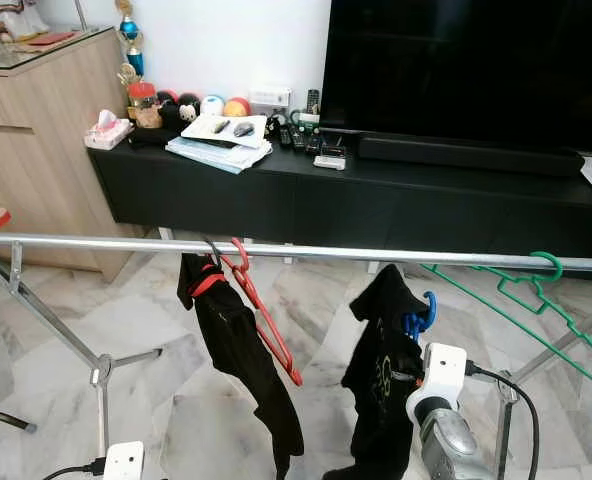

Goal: Hang hanger

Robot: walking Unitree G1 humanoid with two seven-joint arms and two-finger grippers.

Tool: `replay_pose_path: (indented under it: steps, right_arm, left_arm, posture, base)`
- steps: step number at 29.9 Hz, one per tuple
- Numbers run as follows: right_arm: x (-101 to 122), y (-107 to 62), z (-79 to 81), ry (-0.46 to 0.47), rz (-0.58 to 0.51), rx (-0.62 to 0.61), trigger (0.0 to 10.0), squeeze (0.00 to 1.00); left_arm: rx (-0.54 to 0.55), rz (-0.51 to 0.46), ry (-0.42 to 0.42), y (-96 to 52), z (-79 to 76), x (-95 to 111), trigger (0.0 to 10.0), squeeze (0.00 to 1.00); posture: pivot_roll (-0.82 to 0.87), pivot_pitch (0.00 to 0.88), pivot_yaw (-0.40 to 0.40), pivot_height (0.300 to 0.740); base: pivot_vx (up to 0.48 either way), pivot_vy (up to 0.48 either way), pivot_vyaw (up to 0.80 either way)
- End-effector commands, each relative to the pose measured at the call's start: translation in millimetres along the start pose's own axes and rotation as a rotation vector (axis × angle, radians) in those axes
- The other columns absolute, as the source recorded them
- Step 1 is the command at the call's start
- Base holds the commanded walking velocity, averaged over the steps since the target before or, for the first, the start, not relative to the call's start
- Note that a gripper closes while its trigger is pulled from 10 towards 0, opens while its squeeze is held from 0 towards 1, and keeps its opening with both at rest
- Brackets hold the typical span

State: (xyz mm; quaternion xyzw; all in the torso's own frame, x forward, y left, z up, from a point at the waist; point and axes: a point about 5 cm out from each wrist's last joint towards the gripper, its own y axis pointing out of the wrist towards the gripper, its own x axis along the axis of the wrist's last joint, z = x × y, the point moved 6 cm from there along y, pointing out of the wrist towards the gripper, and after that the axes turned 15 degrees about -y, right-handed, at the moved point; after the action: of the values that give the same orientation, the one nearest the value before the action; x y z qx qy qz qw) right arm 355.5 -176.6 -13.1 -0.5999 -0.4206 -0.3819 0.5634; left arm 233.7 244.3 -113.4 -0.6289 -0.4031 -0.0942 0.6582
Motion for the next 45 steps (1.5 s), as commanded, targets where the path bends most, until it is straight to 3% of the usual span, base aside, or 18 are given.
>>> replay_pose_path:
  steps: [1,9,18,24,25,26,27,40,45]
  right_arm:
    - [5.9,1.8,-8.5,-0.005,-0.013,-0.016,0.0,0.00]
    - [-11.5,-3.5,-13.8,-0.005,0.040,-0.006,0.0,0.00]
    - [-49.4,-23.2,-22.7,-0.014,0.114,-0.022,0.0,0.00]
    - [-64.3,-39.9,-31.0,0.004,0.083,-0.044,0.0,0.00]
    - [-64.4,-40.8,-32.2,0.002,0.079,-0.045,0.4,0.00]
    - [-64.5,-42.3,-34.0,0.000,0.071,-0.045,4.8,0.00]
    - [-63.1,-45.1,-38.8,0.000,0.049,-0.046,10.0,0.00]
    - [-64.8,-66.6,-68.9,-0.014,-0.017,-0.089,10.0,0.00]
    - [-47.1,-52.9,-57.9,-0.005,-0.054,-0.059,10.0,0.00]
  left_arm:
    - [0.016,0.009,-0.008,-0.6,6.1,-1.8,10.0,0.00]
    - [0.045,0.007,-0.047,-3.1,15.9,-7.9,10.0,0.00]
    - [0.103,0.035,-0.051,-12.6,49.4,-24.6,10.0,0.00]
    - [0.146,0.068,-0.049,-24.5,73.5,-46.9,10.0,0.00]
    - [0.146,0.070,-0.049,-25.2,74.0,-48.4,10.0,0.00]
    - [0.145,0.072,-0.049,-25.8,73.8,-50.5,10.0,0.00]
    - [0.136,0.072,-0.049,-26.7,72.0,-53.6,10.0,0.00]
    - [0.026,0.071,0.050,-23.5,45.0,-56.5,10.0,0.00]
    - [-0.018,-0.025,0.058,-14.1,33.7,-19.1,10.0,0.00]
  posture:
    - [0.06,0.000,-0.007,0.740]
    - [0.09,0.000,-0.018,0.740]
    - [0.12,0.000,0.003,0.740]
    - [0.12,0.000,-0.011,0.740]
    - [0.12,0.000,-0.011,0.740]
    - [0.12,0.000,-0.013,0.740]
    - [0.12,0.000,-0.014,0.740]
    - [0.08,0.029,0.030,0.740]
    - [0.05,0.030,0.039,0.740]
  base:
    - [0.000,0.000,0.00]
    - [0.000,0.000,0.00]
    - [0.000,0.000,0.00]
    - [0.000,0.000,0.00]
    - [0.000,0.000,0.00]
    - [0.000,0.000,0.00]
    - [0.000,0.000,0.00]
    - [0.000,0.000,0.00]
    - [0.000,0.000,0.00]
